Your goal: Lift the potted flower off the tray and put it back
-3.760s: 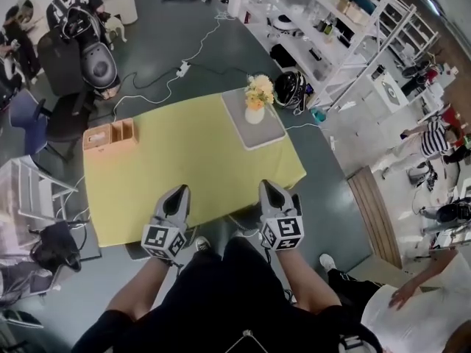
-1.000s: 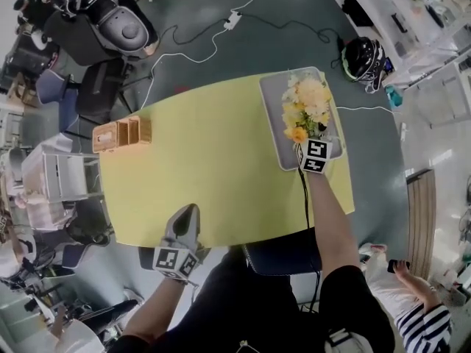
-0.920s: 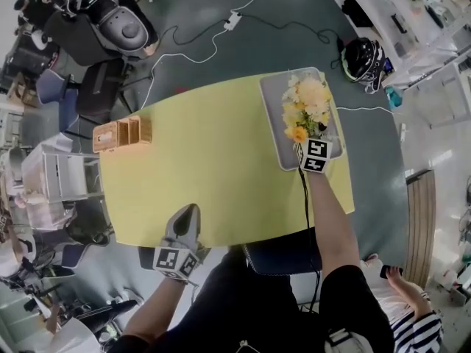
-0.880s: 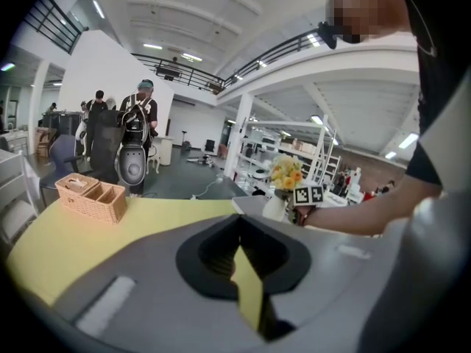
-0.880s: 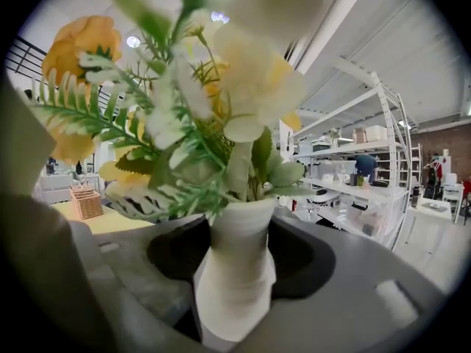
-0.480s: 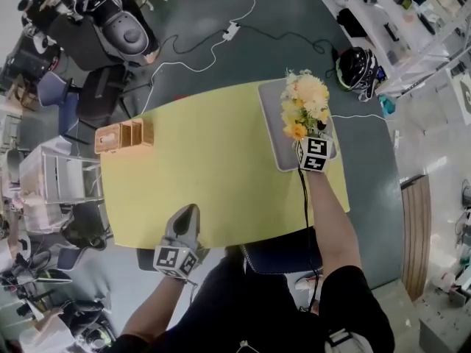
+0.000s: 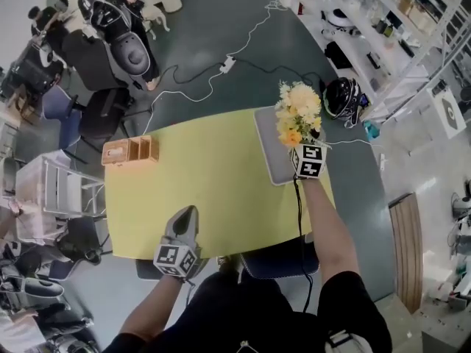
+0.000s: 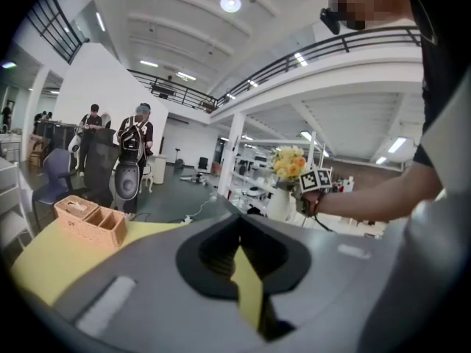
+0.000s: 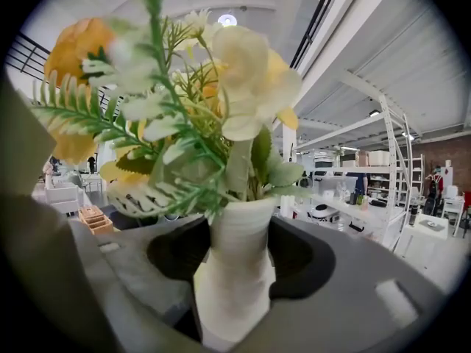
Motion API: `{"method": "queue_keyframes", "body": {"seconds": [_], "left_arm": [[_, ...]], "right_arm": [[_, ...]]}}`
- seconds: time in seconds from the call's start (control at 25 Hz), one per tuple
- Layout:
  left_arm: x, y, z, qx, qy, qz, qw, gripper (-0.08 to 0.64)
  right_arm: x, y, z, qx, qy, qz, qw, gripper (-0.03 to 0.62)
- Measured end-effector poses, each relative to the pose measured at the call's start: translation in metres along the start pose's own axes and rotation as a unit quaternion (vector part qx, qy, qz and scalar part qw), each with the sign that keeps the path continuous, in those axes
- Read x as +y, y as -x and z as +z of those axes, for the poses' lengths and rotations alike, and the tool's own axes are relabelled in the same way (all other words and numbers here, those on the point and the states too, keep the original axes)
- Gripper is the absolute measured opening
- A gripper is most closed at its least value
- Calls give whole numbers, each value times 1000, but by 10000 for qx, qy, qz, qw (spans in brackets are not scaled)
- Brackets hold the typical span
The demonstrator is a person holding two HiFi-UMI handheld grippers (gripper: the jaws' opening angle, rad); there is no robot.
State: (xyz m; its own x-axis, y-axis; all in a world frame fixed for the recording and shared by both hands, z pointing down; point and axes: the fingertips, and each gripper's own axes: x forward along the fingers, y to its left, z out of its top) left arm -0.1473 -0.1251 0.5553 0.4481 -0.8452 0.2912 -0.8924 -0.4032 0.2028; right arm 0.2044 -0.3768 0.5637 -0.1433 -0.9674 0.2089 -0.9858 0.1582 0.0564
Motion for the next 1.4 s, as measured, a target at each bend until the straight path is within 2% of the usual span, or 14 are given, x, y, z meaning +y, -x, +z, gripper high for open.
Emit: {"method": "queue_keyframes", "body": {"seconds": [0.44,0.84,1.12,1.4], "left_arm": [[7,44,40,-489,15,-212,9986,8],[10,77,46,-700,94,-434,9966,8],[8,90,44,-712,103,-574,9958,8],[8,101,50,-778,55,-624,9950,8]], "right_arm": [[53,90,77,68,-296,159,9994,242],[99,181,130,-19,-332,429,9985,242],[135,233,141,-59,-331,707,9969,242],[170,268,120,119,-290,1000,9945,242]]}}
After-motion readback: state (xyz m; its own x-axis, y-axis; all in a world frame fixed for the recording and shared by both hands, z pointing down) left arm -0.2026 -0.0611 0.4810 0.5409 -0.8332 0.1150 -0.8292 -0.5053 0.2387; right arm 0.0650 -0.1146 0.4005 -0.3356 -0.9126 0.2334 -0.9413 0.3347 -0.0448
